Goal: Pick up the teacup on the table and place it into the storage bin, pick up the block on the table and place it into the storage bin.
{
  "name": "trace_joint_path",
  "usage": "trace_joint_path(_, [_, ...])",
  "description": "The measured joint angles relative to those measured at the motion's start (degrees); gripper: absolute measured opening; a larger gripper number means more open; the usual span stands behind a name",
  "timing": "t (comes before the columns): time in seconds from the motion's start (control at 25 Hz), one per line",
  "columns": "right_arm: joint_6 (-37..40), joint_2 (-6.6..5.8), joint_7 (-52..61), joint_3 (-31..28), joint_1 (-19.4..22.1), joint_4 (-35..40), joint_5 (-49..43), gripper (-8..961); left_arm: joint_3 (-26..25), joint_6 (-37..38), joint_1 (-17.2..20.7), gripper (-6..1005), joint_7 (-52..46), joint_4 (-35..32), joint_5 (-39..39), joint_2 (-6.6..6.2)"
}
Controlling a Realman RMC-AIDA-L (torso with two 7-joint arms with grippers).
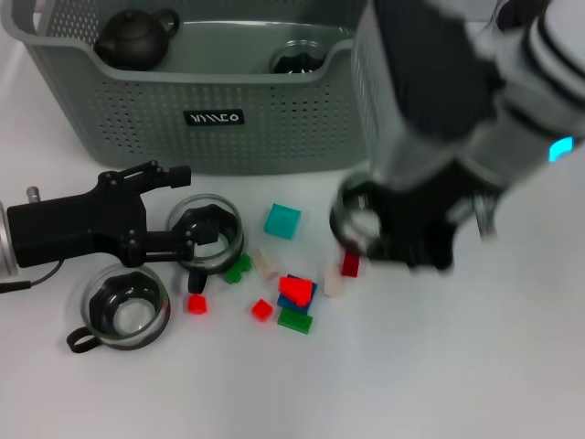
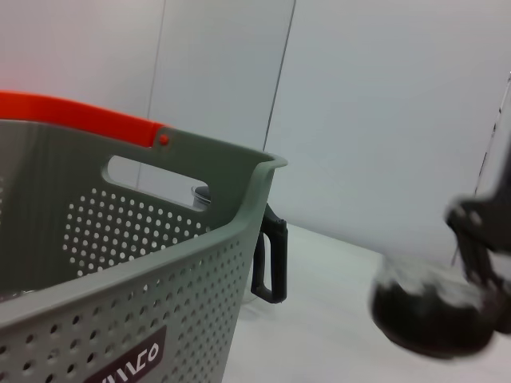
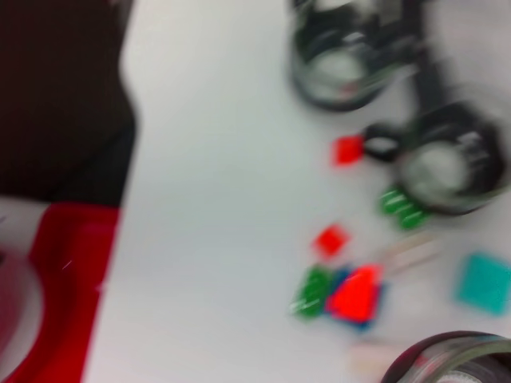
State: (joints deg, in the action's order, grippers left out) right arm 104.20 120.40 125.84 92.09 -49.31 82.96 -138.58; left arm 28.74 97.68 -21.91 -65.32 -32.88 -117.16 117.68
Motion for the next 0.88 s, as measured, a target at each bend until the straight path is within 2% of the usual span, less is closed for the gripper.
trace_joint_path(0.24, [-1.0, 0.33, 1.7, -9.2, -6.2, -0.5, 1.9, 55, 0.0, 0.0, -0.3, 932, 0.0, 0.0, 0.0, -0.03])
trace_joint_path(0.48, [-4.5, 0.14, 2.7, -18.3, -12.4, -2.1, 6.4, 56, 0.0, 0.0, -0.4, 932, -0.2, 0.0, 0.1, -0.07])
trace_joint_path(0.64, [-12.4, -0.01, 1.5, -23.1, -15.3, -6.3, 7.5, 56, 0.0, 0.1, -0.4, 932, -0.2, 0.0, 0.2, -0.03])
trace_joint_path(0.76, [-20.5, -0.12, -1.2, -23.6, -16.1, -12.0, 8.1, 56, 0.0, 0.1, -0.5, 932, -0.3, 0.0, 0.3, 0.00])
trace_joint_path(0.88, [-30.6, -0.16, -6.0, -23.2, -17.0, -20.8, 8.2, 55, 0.0, 0.1, -0.6, 933, -0.3, 0.0, 0.4, 0.15])
